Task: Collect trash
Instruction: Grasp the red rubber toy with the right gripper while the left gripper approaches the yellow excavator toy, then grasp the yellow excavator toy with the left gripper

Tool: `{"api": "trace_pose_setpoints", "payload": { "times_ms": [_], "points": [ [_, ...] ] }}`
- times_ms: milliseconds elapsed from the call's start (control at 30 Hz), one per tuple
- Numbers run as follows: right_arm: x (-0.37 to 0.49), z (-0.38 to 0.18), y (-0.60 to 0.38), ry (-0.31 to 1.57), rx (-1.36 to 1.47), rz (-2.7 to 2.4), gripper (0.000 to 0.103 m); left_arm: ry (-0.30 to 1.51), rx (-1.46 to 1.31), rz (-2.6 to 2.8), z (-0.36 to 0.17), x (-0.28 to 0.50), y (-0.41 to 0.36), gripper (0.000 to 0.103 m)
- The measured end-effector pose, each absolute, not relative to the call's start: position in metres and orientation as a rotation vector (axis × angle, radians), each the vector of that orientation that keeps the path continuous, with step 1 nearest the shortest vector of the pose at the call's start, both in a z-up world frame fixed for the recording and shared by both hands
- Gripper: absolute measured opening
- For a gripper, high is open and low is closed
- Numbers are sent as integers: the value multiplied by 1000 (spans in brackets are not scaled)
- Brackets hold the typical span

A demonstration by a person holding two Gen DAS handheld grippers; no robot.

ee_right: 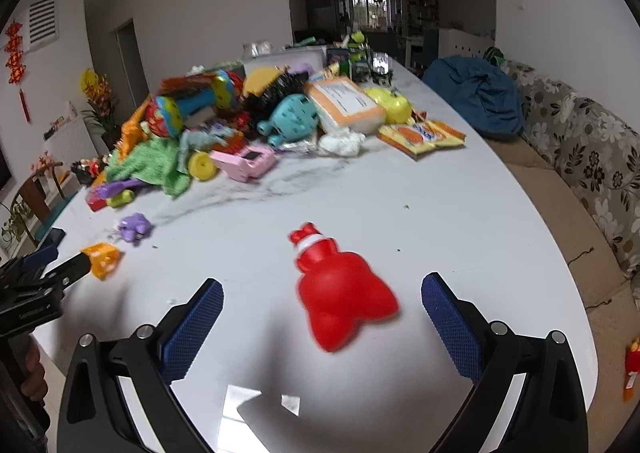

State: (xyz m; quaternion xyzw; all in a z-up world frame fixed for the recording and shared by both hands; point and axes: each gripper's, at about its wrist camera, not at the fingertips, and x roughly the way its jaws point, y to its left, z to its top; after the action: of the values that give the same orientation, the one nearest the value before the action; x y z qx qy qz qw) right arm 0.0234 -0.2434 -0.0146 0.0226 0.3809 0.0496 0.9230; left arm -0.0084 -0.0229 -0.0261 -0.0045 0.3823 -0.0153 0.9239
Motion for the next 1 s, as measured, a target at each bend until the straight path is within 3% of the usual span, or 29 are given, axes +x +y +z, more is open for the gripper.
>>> {"api": "trace_pose_setpoints", "payload": {
  "times_ms": [200, 500, 533, 567, 600, 1000],
  "points": [
    [59, -42, -245, 915, 60, 187, 98, 811, 18, -41, -38, -7, -31, 94],
    [61, -51, -236, 941, -99, 219, 98, 860, -57, -34, -47, 2, -15, 94],
    [59, -49, -237, 930, -99, 225, 94, 859, -55, -32, -46, 2, -16, 94],
    [54, -43, -238, 902, -99, 224, 66, 856, -48, -31, -46, 1, -17, 94],
    [54, -43, -238, 909, -94, 227, 55, 854, -39, -31, -47, 1, -19, 94],
    [50, -42, -237, 908, -92, 226, 55, 865, -19, -40, -47, 6, -31, 94]
  ]
}}
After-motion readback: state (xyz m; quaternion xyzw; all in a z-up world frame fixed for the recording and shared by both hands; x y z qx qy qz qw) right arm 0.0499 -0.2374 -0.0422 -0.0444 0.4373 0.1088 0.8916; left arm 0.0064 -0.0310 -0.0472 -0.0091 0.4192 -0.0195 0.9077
